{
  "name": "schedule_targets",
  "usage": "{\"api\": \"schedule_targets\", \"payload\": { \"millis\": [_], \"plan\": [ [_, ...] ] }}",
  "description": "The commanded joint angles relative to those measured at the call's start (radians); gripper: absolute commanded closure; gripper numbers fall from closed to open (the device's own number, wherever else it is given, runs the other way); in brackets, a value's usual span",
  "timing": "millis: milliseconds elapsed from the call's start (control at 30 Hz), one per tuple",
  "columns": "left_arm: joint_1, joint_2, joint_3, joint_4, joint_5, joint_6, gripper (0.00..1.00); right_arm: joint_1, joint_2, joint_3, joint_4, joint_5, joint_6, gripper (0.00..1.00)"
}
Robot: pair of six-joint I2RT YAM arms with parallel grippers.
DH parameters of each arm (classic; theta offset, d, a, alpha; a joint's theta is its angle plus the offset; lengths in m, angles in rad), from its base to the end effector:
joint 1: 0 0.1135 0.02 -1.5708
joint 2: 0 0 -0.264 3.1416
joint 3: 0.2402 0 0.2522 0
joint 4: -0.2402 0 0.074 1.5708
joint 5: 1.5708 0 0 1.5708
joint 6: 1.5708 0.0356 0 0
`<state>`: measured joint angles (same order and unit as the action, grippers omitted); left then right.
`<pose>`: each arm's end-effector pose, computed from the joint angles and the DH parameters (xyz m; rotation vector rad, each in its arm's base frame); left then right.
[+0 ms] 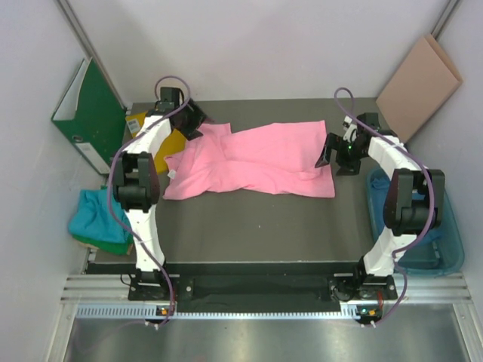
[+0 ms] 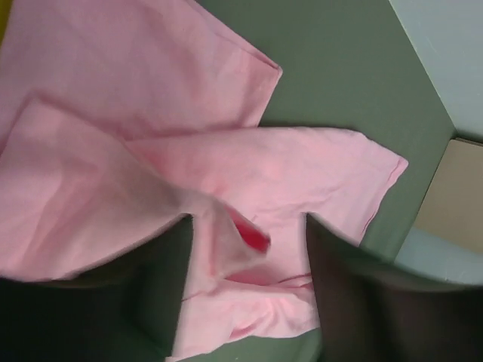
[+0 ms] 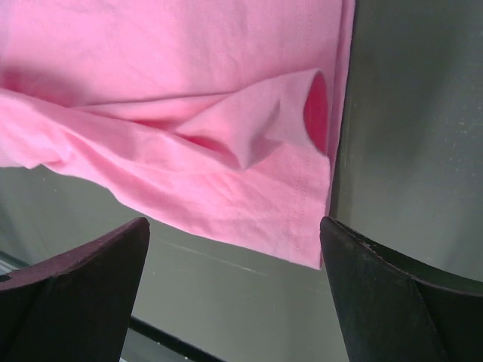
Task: Fold and stack the t-shirts
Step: Fold the flattened tshirt in 1/3 of the way
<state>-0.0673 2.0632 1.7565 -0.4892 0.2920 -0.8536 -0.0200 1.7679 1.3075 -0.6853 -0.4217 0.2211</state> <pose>0.4703 -0.0420 0.2521 -0.8068 2.3310 -0.7709 0.3619 0.0073 0.2203 0.2005 2.6895 0.6321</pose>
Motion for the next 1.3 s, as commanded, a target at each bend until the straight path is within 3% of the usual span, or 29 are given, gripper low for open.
{"api": "schedule_targets", "payload": {
  "millis": [0, 33, 133, 467, 667, 900, 1033, 1133, 1233, 1267],
  "plan": [
    [0.001, 0.159, 0.168, -0.003, 0.047, -0.036, 0.12, 0.008, -0.051, -0.001, 0.029, 0.003, 0.003, 0.06],
    [0.001, 0.15, 0.178, -0.02, 0.042, -0.027, 0.01, 0.008, -0.056, 0.001, 0.023, 0.004, -0.002, 0.06],
    [0.004, 0.043, 0.115, -0.022, -0.011, 0.031, 0.01, 0.008, -0.082, -0.007, 0.004, 0.029, -0.018, 0.06],
    [0.018, -0.386, -0.308, -0.23, -0.229, 0.175, 0.01, 0.006, -0.156, -0.066, -0.092, 0.214, -0.026, 0.11],
    [0.021, -0.442, -0.454, -0.304, -0.281, 0.168, 0.01, 0.009, -0.125, -0.111, -0.108, 0.251, -0.022, 0.16],
    [0.021, -0.382, -0.525, -0.356, -0.315, 0.159, 0.03, 0.012, -0.041, -0.128, -0.097, 0.253, -0.025, 0.19],
    [0.021, -0.356, -0.542, -0.354, -0.32, 0.172, 0.12, 0.061, -0.016, -0.14, -0.074, 0.245, -0.011, 0.23],
    [0.021, -0.331, -0.551, -0.356, -0.326, 0.179, 0.26, 0.081, 0.011, -0.14, -0.072, 0.225, -0.008, 0.28],
    [0.021, -0.321, -0.565, -0.347, -0.34, 0.182, 0.57, 0.103, 0.033, -0.145, -0.065, 0.215, -0.002, 0.44],
    [0.021, -0.318, -0.569, -0.335, -0.338, 0.183, 0.84, 0.107, 0.036, -0.149, -0.062, 0.212, 0.001, 0.52]
  ]
}}
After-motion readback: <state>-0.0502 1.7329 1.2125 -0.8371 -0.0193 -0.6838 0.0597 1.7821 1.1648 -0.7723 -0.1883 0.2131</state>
